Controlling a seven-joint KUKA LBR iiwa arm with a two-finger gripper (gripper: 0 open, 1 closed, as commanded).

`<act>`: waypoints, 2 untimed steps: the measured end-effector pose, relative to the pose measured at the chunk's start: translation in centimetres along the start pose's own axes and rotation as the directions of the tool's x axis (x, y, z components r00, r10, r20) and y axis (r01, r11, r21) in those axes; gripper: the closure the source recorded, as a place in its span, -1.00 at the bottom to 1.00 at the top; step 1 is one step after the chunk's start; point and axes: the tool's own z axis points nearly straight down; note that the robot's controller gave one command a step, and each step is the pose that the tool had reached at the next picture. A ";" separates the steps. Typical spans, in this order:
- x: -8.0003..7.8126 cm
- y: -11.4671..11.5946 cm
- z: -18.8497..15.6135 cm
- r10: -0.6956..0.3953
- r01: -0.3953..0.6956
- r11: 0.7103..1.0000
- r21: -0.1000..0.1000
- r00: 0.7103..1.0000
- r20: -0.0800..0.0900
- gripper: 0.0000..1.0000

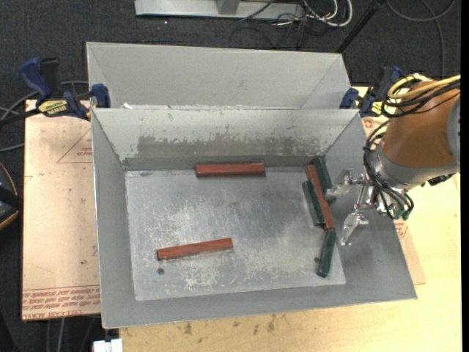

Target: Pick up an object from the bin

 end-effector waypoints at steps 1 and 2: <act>-0.2 0.0 -0.4 -0.003 0.003 1.000 0.002 1.000 0.007 -1.00; 2.2 2.3 4.6 -0.262 0.261 0.965 0.015 0.964 0.041 1.00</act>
Offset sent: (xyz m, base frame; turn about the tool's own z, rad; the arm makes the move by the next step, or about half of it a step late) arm -0.0346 0.0220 -0.0599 -0.2642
